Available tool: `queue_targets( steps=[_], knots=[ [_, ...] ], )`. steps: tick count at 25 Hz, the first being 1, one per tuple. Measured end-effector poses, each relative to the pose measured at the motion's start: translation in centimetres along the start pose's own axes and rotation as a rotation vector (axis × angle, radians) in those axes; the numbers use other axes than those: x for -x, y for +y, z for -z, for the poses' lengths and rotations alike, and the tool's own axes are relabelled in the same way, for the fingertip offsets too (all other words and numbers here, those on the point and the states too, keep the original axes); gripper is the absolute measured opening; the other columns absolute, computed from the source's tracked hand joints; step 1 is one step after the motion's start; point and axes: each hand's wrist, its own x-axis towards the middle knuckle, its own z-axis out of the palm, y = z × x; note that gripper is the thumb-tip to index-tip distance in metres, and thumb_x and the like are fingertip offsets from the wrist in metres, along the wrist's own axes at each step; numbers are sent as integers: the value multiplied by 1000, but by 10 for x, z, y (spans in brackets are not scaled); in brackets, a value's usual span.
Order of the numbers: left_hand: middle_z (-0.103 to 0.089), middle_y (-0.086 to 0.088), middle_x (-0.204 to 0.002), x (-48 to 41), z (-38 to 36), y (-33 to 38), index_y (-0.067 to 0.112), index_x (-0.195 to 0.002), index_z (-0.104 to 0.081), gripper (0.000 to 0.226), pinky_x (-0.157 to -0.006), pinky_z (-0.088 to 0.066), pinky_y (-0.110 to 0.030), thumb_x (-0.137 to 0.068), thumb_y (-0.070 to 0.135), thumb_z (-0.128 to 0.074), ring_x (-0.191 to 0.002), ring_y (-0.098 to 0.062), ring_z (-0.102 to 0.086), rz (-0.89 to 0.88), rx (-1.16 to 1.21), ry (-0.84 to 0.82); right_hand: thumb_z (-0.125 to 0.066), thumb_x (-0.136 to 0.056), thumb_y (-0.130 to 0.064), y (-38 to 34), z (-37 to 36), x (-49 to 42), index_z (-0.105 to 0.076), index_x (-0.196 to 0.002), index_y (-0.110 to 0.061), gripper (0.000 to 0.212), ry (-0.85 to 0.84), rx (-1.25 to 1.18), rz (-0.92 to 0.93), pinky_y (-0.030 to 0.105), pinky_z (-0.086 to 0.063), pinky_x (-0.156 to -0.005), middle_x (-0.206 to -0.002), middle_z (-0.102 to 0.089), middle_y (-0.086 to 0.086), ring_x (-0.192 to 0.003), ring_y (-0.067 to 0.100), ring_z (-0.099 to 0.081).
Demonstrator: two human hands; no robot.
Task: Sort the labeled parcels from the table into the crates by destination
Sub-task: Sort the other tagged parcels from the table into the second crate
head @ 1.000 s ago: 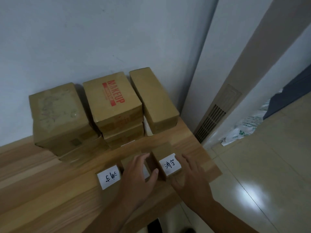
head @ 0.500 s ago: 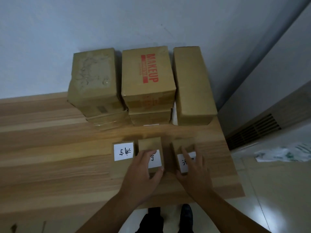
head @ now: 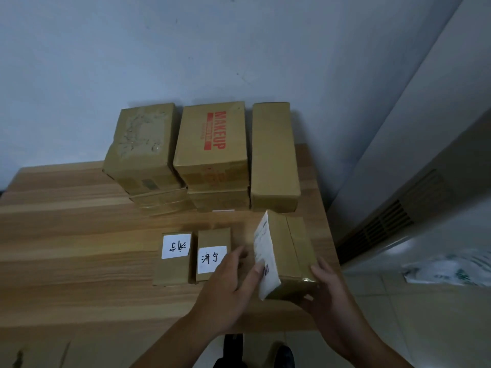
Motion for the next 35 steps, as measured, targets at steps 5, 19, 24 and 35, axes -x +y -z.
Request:
queue_targets(
  steps=[5,19,24,35],
  knots=[
    [-54,33,-132,15,-14,22,54,-146,-30,63,-94,-56,-26,-90,65,-55,-117,7,-57,-37,215,25,-66,-90,-22,-4,16,14,-64,-134,-26,44,-37,131,79,34,-59,-88,-126,-73,0,-118,20,-68],
    [-59,27,-126,121,59,-43,48,-126,-53,39,-81,-56,-27,-92,66,-48,-106,-1,-64,-3,127,559,-91,-62,-43,29,-96,21,-71,-121,-33,63,-378,517,97,45,-58,-94,-114,-77,-8,-107,14,-73],
    [-53,32,-128,195,109,-103,47,-138,-43,44,-89,-51,-22,-96,50,-54,-108,4,-59,120,120,814,-90,-60,-52,78,-175,36,-70,-118,-45,61,-554,614,71,35,-61,-84,-116,-75,-12,-107,10,-72],
    [-41,38,-129,353,209,-218,58,-143,-22,64,-92,-47,-22,-93,47,-60,-115,11,-45,281,-90,1095,-92,-59,-52,212,-357,89,-68,-124,-40,70,-869,719,9,25,-60,-77,-120,-75,-4,-110,18,-72]
  ],
)
